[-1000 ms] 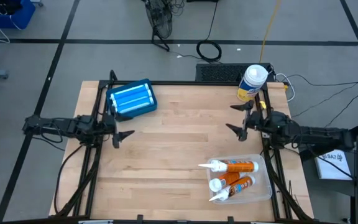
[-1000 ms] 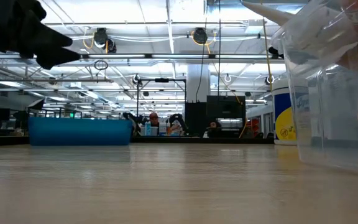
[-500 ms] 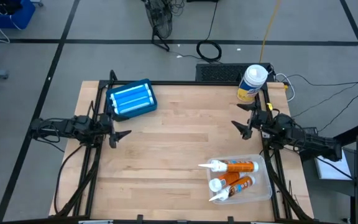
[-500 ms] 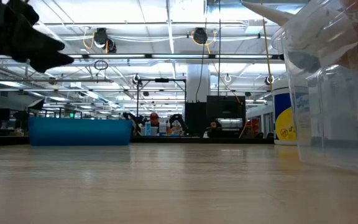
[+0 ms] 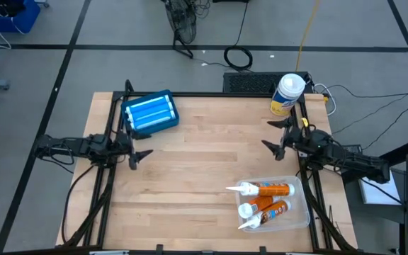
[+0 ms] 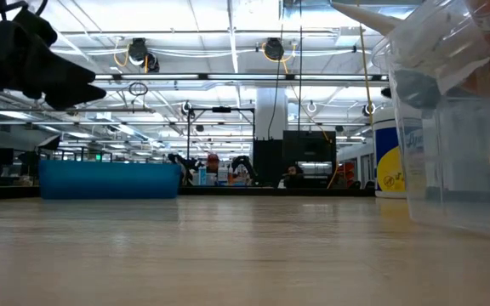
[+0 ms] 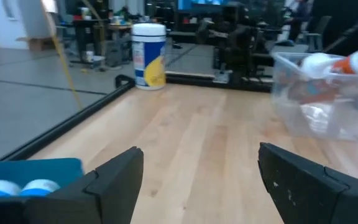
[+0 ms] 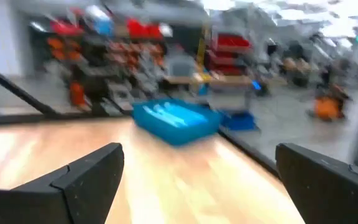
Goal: Pick & place silicon tubes, Sealant and Lysol wipes
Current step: Return to Home Position
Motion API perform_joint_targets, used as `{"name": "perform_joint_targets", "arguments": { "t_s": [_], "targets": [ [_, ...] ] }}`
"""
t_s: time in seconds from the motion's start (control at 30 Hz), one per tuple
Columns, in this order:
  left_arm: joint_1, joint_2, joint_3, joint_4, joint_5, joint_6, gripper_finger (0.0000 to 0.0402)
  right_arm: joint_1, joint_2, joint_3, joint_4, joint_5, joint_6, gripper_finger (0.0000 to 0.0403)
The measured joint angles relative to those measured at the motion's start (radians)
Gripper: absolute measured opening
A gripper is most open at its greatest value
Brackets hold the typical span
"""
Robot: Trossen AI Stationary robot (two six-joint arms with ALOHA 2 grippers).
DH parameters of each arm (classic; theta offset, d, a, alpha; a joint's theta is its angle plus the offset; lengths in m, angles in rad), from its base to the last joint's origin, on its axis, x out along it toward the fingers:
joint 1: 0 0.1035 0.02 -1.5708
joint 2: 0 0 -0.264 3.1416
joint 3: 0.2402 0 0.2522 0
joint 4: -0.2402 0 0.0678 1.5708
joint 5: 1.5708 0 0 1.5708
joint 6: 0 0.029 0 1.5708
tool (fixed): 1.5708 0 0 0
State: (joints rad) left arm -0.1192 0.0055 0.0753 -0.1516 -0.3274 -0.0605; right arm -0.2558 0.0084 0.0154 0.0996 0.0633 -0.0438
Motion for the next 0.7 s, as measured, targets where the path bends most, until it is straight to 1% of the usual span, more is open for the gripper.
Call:
{"name": "perform_joint_targets", "arguments": {
  "t_s": [0.03, 0.1, 0.23, 0.33, 0.43, 0.57, 0.7],
  "targets": [
    [0.000, 0.001, 0.000, -0.001, -0.016, -0.001, 0.0310, 0.000, 0.004, 0.000, -0.020, 0.021, 0.002, 0.0393],
    [0.000, 0.002, 0.001, -0.002, -0.040, -0.014, 0.0310, 0.000, 0.004, 0.000, -0.025, 0.015, 0.002, 0.0393],
    [0.000, 0.002, 0.001, -0.003, -0.043, -0.021, 0.0310, 0.000, 0.003, 0.000, -0.017, -0.012, -0.010, 0.0393],
    [0.000, 0.002, 0.001, -0.002, -0.044, -0.028, 0.0310, 0.000, 0.003, 0.000, -0.016, -0.012, -0.011, 0.0393],
    [0.000, 0.002, 0.001, -0.002, -0.044, -0.029, 0.0310, 0.000, 0.004, 0.000, -0.043, -0.012, 0.026, 0.0393],
    [0.000, 0.002, 0.001, -0.002, -0.053, 0.033, 0.0310, 0.000, 0.003, -0.001, -0.039, -0.012, 0.071, 0.0393],
    [0.000, 0.002, 0.001, -0.002, -0.055, -0.012, 0.0310, 0.000, 0.003, -0.001, -0.039, -0.012, 0.084, 0.0393]
  ]
}}
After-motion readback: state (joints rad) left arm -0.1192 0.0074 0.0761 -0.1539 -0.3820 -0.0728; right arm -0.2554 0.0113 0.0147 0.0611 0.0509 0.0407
